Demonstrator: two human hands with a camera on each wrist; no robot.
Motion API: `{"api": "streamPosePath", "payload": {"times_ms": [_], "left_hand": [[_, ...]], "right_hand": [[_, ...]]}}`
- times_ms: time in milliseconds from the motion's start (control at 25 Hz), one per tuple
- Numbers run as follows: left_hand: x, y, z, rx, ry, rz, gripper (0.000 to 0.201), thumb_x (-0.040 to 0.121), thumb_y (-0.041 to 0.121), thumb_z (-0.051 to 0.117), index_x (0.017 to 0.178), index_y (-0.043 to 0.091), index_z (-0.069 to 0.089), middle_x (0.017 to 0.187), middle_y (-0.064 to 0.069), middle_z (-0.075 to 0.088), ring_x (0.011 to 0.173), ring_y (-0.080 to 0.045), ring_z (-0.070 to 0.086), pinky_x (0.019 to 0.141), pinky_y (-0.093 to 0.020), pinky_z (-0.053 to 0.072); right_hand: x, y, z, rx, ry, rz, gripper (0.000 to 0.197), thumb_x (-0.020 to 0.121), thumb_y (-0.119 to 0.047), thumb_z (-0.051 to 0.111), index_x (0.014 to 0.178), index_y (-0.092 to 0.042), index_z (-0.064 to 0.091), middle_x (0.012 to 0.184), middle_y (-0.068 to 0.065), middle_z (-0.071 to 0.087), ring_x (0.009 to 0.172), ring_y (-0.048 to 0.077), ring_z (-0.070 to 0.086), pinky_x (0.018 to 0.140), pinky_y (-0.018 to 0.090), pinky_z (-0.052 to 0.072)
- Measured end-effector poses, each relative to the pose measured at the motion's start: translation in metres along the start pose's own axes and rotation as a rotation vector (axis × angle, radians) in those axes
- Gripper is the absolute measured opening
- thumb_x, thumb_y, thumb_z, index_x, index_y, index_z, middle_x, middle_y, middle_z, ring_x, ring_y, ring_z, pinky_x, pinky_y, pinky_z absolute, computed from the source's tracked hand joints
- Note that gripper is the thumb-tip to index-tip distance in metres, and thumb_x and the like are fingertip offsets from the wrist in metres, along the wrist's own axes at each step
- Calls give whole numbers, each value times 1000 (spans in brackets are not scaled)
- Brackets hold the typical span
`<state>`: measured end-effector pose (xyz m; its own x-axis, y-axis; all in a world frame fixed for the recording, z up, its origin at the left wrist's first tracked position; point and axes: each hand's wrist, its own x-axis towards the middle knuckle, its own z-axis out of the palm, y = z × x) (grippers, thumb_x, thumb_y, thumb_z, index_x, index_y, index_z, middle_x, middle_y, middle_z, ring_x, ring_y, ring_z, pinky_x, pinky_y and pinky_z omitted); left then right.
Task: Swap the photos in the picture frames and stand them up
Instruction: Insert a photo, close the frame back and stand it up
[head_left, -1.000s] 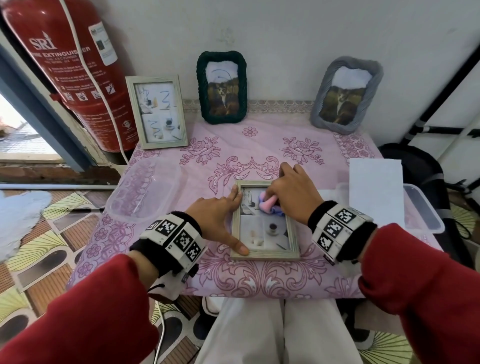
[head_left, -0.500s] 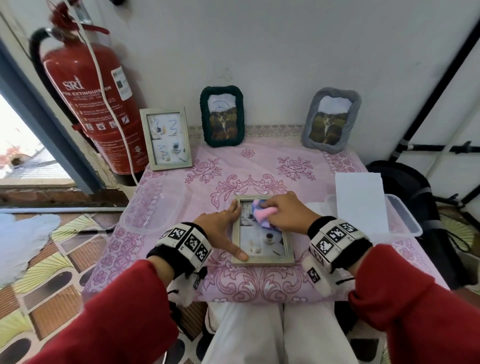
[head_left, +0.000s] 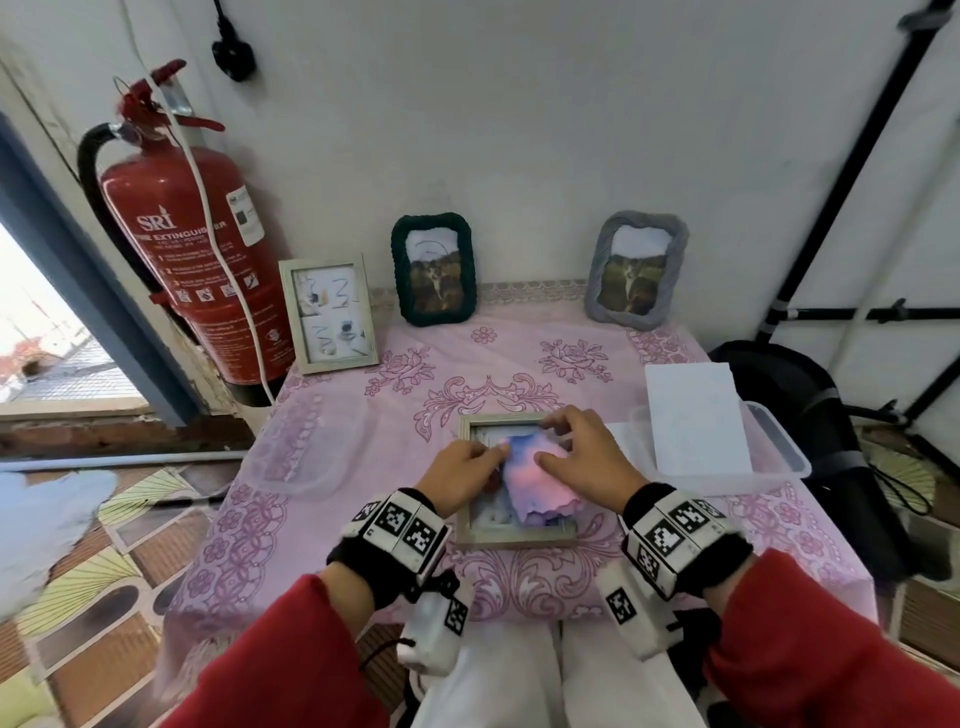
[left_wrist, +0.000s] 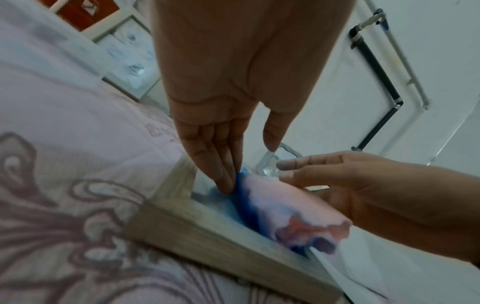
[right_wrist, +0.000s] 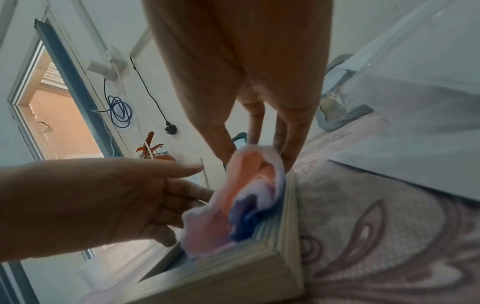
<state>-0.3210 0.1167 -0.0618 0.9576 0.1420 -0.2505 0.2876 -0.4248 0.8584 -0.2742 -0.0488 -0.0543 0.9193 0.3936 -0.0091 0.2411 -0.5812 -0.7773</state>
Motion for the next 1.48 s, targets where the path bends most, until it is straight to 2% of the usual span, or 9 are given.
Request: {"api": "streamPosePath", "payload": {"times_ms": [80, 240, 480, 640, 840, 960, 1200, 1360, 1480], "left_hand": [[-1, -3, 10, -64, -11, -21, 23, 91, 25, 58, 100, 4, 56, 81, -13, 62, 73, -25, 59, 74, -38, 52], [-3, -9, 18, -138, 66, 43, 33, 84, 11, 65, 108, 15, 42, 69, 0, 53, 62, -21, 54, 65, -34, 50], [-13, -3, 16, -397, 57, 196, 44, 84, -13, 50, 117, 13, 38, 75, -3, 52, 48, 0, 56, 49, -17, 49], [-19, -4, 10, -407, 1, 254, 47, 83, -14, 50, 117, 16, 40, 86, -4, 48, 58, -5, 56, 55, -19, 50], [-22, -7, 15, -478, 52, 267, 35, 84, -2, 59, 112, 17, 48, 99, -3, 52, 82, -12, 54, 68, -17, 46], [-19, -8, 16, -645, 80, 254, 19, 90, 7, 56, 108, 10, 51, 110, -13, 59, 94, -18, 58, 74, -20, 50], [-21, -13, 5, -460, 205, 331, 27, 87, 1, 60, 114, 4, 55, 119, -9, 60, 111, -21, 56, 93, -36, 47], [-23, -19, -30, -312, 279, 379, 31, 88, 0, 57, 117, 9, 57, 117, 8, 59, 112, -4, 53, 101, -33, 42], [-25, -25, -71, -257, 326, 399, 38, 86, 0, 59, 123, 9, 54, 123, 10, 56, 113, 4, 50, 101, -24, 42]], "right_hand": [[-2, 4, 1, 18, 37, 80, 43, 82, -15, 66, 119, -8, 47, 110, 14, 51, 96, 23, 53, 78, 25, 41], [-4, 9, 1, 117, 8, 121, 48, 81, -17, 68, 122, -11, 42, 81, -1, 55, 76, 14, 54, 58, 18, 38], [-7, 4, 0, 517, -34, 35, 61, 79, 11, 55, 127, -26, 48, 80, 3, 53, 74, 17, 54, 62, 22, 47], [-1, -1, 3, 651, 113, 51, 29, 88, -11, 62, 116, -15, 56, 80, 12, 55, 78, 21, 55, 69, 31, 47], [11, -10, 7, 847, 156, 110, 35, 87, 1, 59, 120, -9, 52, 80, 8, 52, 82, 20, 54, 76, 29, 48], [11, -13, 8, 957, 112, 128, 27, 88, 4, 54, 115, 0, 56, 81, 8, 55, 77, 17, 57, 68, 19, 54], [14, -11, 7, 775, 106, 120, 16, 91, -4, 54, 104, -10, 61, 83, 7, 61, 69, 14, 57, 59, 21, 49], [17, 5, 10, 563, 135, 179, 20, 91, -5, 51, 108, -10, 61, 79, 5, 56, 68, 16, 51, 59, 25, 45], [16, 24, 10, 326, 103, 219, 33, 86, -5, 54, 119, -9, 54, 97, 12, 58, 83, 24, 55, 69, 29, 43]]}}
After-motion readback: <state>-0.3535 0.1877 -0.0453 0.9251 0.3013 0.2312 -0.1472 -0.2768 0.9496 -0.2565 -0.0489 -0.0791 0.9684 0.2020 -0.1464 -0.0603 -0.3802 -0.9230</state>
